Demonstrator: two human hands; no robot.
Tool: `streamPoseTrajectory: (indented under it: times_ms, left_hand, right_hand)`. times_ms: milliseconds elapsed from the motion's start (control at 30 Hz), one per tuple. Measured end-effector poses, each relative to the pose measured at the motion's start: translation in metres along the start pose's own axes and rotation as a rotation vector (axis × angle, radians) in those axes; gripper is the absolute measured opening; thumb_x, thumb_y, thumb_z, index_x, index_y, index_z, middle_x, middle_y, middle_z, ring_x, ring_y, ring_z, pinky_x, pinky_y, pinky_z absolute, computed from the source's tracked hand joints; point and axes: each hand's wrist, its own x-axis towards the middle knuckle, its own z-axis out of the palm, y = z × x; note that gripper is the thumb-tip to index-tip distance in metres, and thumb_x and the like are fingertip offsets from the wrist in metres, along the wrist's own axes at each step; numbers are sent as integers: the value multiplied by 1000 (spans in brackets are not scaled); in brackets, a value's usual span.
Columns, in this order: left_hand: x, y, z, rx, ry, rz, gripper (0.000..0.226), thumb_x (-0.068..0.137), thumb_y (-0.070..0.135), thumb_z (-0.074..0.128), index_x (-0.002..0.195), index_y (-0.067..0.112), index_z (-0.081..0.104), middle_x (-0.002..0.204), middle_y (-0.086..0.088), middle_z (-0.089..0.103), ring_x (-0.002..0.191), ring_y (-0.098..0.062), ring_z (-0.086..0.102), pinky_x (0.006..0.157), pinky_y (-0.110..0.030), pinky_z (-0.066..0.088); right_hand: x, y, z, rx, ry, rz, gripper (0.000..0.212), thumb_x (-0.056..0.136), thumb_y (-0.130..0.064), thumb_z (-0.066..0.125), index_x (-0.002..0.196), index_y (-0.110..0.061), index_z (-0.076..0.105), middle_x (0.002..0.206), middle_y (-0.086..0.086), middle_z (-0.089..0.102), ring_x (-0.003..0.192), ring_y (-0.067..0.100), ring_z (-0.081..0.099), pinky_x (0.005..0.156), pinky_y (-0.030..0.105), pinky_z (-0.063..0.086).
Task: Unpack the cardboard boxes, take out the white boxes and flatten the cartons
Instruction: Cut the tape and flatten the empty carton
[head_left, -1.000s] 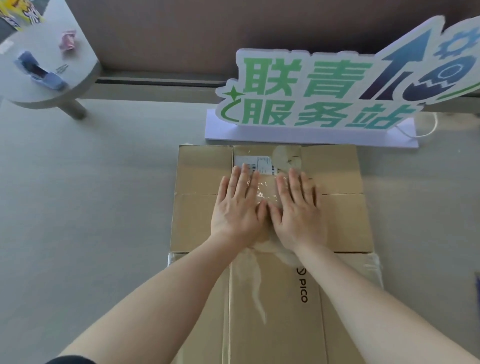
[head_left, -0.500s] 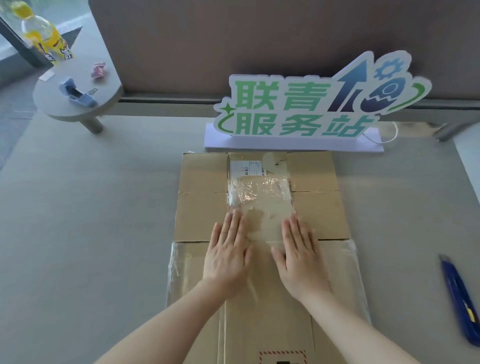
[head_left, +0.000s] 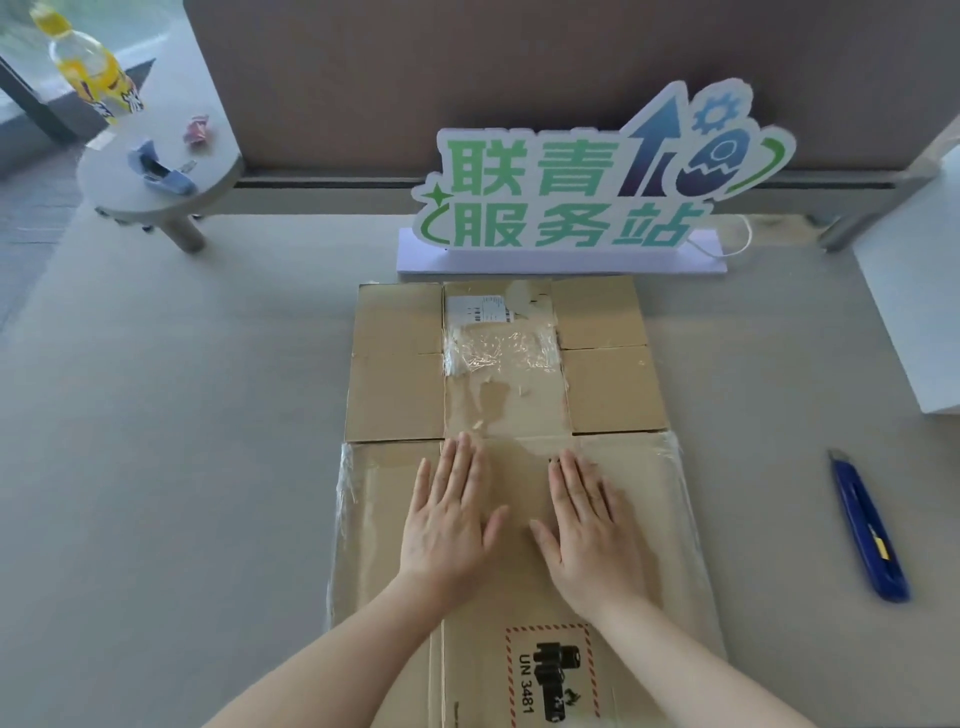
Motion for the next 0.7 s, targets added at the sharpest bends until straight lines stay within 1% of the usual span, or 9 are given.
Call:
streamPoseTrajectory:
  times_ms: [33,67,133,233,300,400,500,600,700]
  left_hand:
    - [-11,0,6,5,4,10,73,98,54,23,158,16,3,165,-3,-5,150,-15,-16,120,-41,-5]
    - [-17,-1,11,20,9,12,74,98,54,27,158,16,7,165,-4,0,151,-16,-12,120,-42,-1]
    - [-21,-4,19,30,7,7,75,98,54,29,158,17,5,165,-3,-3,151,-15,-14,120,-42,-2]
    - [-17,-3,15,29,-2,21,74,98,55,24,157,19,-3,164,0,-13,148,-12,-23,121,-40,-9]
    - [-18,-1,13,47,-20,21,73,99,55,22,157,19,-4,164,-1,-14,147,-12,-25,121,-39,-11]
    - [-31,-3,12,48,-21,21,75,99,58,20,156,15,-2,164,-4,-10,149,-15,-19,121,-40,-10]
    - [-67,-9,20,70,-13,17,80,97,64,17,157,12,4,165,-7,-3,152,-19,-10,121,-43,-2]
    - [-89,-12,31,105,-1,8,81,97,64,25,157,11,11,165,-8,4,153,-20,-3,121,-44,3]
    - [-86,-12,35,128,-3,-4,81,96,62,31,157,13,8,165,-6,1,152,-19,-7,121,-44,1]
  right_hand:
    - [-10,-2,3,-1,-4,1,72,101,-56,15,156,-9,17,165,8,7,152,21,4,119,43,7]
    - [-17,-3,7,-6,-5,4,72,101,-56,15,156,-8,16,165,9,6,152,22,4,119,44,9]
    - [-22,-4,13,-20,10,17,73,101,-55,18,156,-8,14,165,9,5,152,22,3,120,46,10]
    - [-18,-4,14,-32,25,25,73,100,-54,25,156,-10,13,165,8,6,152,19,0,122,44,5]
    - [-19,-5,13,-35,12,39,73,100,-55,24,156,-10,13,165,7,6,152,18,-1,123,43,3]
    - [-32,-9,9,-18,-6,47,72,101,-56,17,157,-10,9,165,7,4,152,18,-4,122,43,3]
    - [-65,-12,14,-8,-14,-14,75,101,-56,22,157,-7,10,165,9,0,152,21,-2,120,46,6]
    - [-83,-12,20,-23,-12,-35,79,99,-57,29,156,-4,15,165,12,3,152,25,2,119,49,11]
    - [-79,-11,24,-18,-16,-32,80,98,-57,32,156,-5,12,165,12,2,152,24,1,121,49,10]
